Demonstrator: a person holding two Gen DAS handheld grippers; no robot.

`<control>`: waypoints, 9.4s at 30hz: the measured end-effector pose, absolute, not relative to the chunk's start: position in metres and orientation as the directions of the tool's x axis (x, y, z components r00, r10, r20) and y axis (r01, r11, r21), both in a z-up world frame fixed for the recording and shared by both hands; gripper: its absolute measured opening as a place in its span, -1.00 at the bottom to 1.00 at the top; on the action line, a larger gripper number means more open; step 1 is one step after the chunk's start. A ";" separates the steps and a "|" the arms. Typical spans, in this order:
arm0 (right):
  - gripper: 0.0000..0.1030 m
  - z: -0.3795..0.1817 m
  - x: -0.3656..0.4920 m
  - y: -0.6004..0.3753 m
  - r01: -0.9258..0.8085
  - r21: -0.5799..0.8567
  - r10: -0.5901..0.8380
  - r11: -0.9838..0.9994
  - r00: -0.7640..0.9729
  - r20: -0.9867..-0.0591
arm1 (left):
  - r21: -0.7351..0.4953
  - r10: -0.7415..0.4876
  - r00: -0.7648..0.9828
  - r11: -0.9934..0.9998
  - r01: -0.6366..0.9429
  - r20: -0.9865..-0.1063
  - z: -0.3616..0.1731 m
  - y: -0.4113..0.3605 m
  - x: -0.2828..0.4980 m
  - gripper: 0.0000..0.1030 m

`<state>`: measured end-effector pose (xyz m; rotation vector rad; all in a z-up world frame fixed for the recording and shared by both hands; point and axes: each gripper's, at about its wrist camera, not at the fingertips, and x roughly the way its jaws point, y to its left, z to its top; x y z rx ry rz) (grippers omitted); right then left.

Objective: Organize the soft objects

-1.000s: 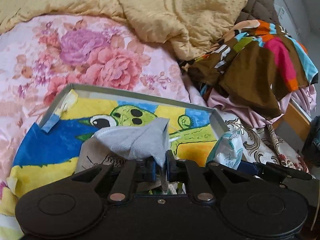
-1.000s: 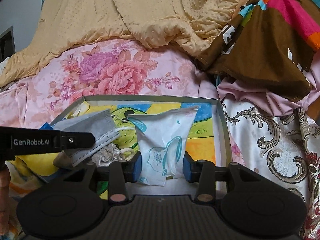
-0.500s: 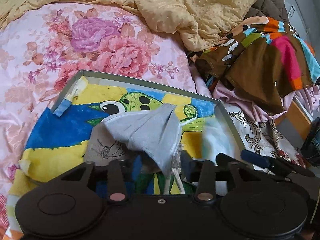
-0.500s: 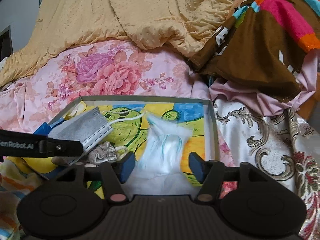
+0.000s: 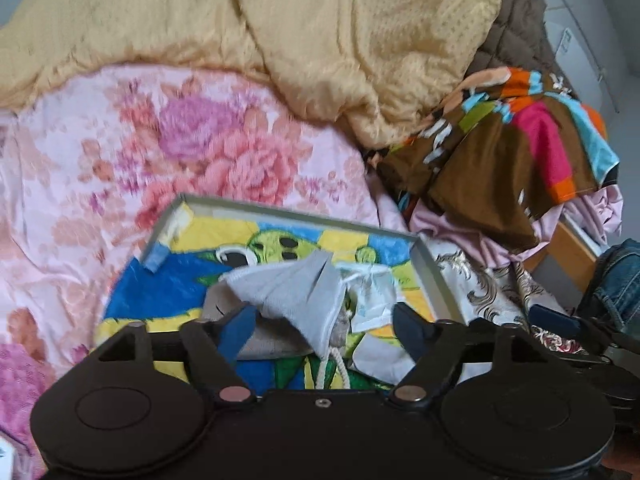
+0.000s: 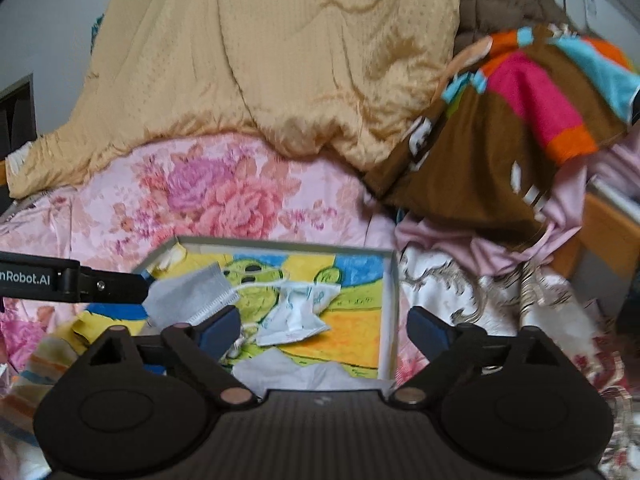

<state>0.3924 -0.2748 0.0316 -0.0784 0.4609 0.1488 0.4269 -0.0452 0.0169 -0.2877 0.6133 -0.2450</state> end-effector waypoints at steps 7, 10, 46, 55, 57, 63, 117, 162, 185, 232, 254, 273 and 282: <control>0.97 0.070 0.343 -0.276 -0.143 -0.053 0.115 0.988 0.925 -0.362 | -0.274 -0.267 0.850 0.950 0.152 -0.454 0.050 -0.044 0.381 0.98; 0.99 0.085 0.319 -0.274 -0.150 -0.070 0.120 0.986 0.940 -0.321 | -0.258 -0.259 0.868 0.953 0.158 -0.423 0.061 -0.043 0.358 0.98; 0.99 0.082 0.140 -0.238 -0.169 -0.104 0.139 0.980 0.959 -0.247 | -0.156 -0.172 0.927 0.980 0.126 -0.334 0.062 0.001 0.153 0.98; 0.99 0.059 0.130 -0.226 -0.181 -0.125 0.137 0.976 0.945 -0.296 | -0.169 -0.156 0.907 0.981 0.096 -0.392 0.035 0.018 0.144 0.98; 0.99 0.055 0.130 -0.223 -0.188 -0.132 0.140 0.973 0.941 -0.308 | -0.175 -0.152 0.902 0.981 0.087 -0.403 0.029 0.021 0.144 0.98; 0.99 0.042 0.128 -0.213 -0.213 -0.140 0.155 0.967 0.929 -0.337 | -0.193 -0.141 0.893 0.979 0.062 -0.427 0.020 0.028 0.144 0.98; 0.99 -0.083 0.202 -0.173 -0.508 -0.062 0.374 0.859 0.706 -0.601 | -0.313 -0.209 0.751 0.950 0.004 -0.626 -0.053 0.028 0.200 0.98; 0.80 -0.101 0.218 -0.152 -0.498 0.002 0.413 0.867 0.717 -0.561 | -0.709 -0.509 0.691 0.705 -0.007 -0.513 -0.103 0.024 0.273 0.96; 0.65 -0.103 0.222 -0.160 -0.502 0.048 0.426 0.863 0.674 -0.603 | -0.717 -0.489 0.644 0.684 -0.135 -0.588 -0.112 0.031 0.276 -0.53; -0.02 -0.101 0.208 -0.161 -0.618 -0.085 0.444 0.782 0.647 -0.620 | -0.494 -0.366 0.538 0.862 -0.111 -0.760 -0.095 0.028 0.256 -0.52; -0.53 -0.072 0.169 -0.171 -0.541 -0.185 0.340 0.820 0.722 -0.603 | -0.606 -0.429 0.575 0.780 -0.153 -0.697 -0.066 0.054 0.199 -0.69; -0.52 0.012 0.154 -0.228 -0.443 -0.094 0.371 0.891 0.834 -0.409 | -0.835 -0.762 0.466 0.544 0.085 -0.449 -0.039 0.029 0.147 -0.69; -0.52 0.022 0.149 -0.229 -0.454 -0.083 0.397 0.887 0.842 -0.366 | -0.759 -0.737 0.470 0.622 0.191 -0.486 0.010 0.039 0.124 -0.69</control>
